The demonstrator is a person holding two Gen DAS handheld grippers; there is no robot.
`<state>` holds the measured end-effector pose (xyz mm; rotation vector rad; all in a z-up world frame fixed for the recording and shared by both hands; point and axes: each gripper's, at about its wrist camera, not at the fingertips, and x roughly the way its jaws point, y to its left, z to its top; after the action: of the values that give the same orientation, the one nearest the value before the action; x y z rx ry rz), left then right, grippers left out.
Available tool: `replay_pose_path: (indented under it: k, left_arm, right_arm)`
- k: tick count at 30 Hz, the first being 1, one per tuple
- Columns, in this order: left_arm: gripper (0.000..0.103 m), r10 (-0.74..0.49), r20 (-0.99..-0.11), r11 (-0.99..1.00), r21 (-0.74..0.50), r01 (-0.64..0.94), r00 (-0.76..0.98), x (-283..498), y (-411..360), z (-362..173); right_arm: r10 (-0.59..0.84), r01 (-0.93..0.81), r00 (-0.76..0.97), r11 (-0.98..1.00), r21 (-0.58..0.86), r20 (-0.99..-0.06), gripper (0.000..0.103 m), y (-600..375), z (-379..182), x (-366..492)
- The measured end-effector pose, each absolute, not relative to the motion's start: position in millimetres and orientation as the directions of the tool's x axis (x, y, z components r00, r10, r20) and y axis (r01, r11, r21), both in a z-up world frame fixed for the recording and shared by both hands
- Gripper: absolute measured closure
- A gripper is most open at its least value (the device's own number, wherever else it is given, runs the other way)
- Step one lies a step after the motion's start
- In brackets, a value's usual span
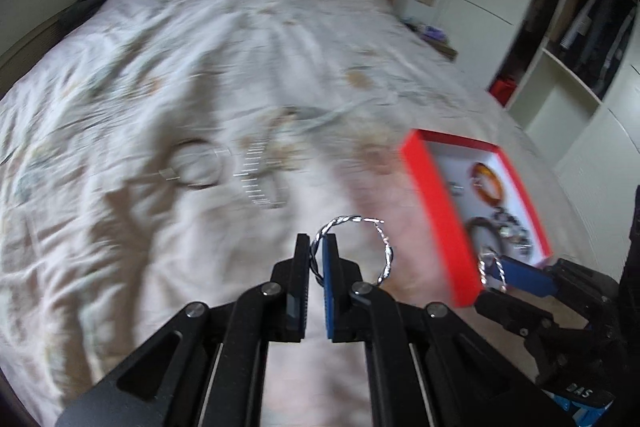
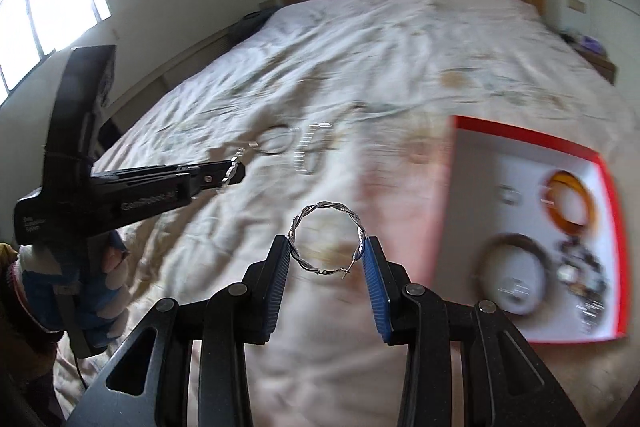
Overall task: Organize jewelry
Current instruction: 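Carry both hoops into the red box and open both tools to release them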
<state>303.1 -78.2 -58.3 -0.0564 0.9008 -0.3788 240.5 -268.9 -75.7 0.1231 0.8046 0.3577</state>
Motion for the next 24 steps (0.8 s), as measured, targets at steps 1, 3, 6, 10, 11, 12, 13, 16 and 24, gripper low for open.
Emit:
replay_pose_path:
  k: [1,3,6,10,11,12,13,16,24]
  left_arm:
    - [0.098,-0.362,-0.752,0.924,-0.213,0.317,0.551,301,-92,-57]
    - [0.098,-0.394,-0.748,0.907,-0.225,0.355,0.534,297,-119,-57]
    - [0.098,-0.438,-0.748,0.880,-0.243,0.409,0.498,294,-162,-60]
    - [0.098,-0.476,-0.755,0.847,-0.254,0.468,0.451,296,-217,-68]
    - [0.098,-0.479,-0.757,0.842,-0.252,0.477,0.445,299,-227,-70]
    - [0.098,-0.480,-0.761,0.838,-0.249,0.486,0.437,305,-242,-72]
    - [0.098,-0.478,-0.765,0.837,-0.248,0.487,0.432,309,-249,-74]
    - [0.098,-0.458,-0.784,0.843,-0.233,0.485,0.419,332,-274,-80]
    - [0.098,-0.350,-0.828,0.889,-0.145,0.434,0.439,394,-294,-103]
  right_arm:
    - [0.338,-0.243,0.645,0.941,0.235,-0.685,0.065,-284,-76,238]
    - [0.302,-0.201,0.655,0.953,0.225,-0.693,0.065,-309,-78,235]
    - [0.249,-0.143,0.664,0.968,0.207,-0.705,0.065,-345,-82,233]
    - [0.188,-0.074,0.666,0.980,0.187,-0.722,0.065,-386,-92,243]
    - [0.181,-0.062,0.666,0.980,0.188,-0.724,0.065,-395,-94,249]
    - [0.179,-0.054,0.665,0.980,0.191,-0.725,0.065,-402,-96,255]
    - [0.177,-0.048,0.663,0.980,0.194,-0.728,0.065,-410,-98,265]
    - [0.169,-0.047,0.652,0.982,0.184,-0.739,0.065,-422,-103,292]
    - [0.172,-0.071,0.591,0.984,0.161,-0.788,0.065,-440,-125,350]
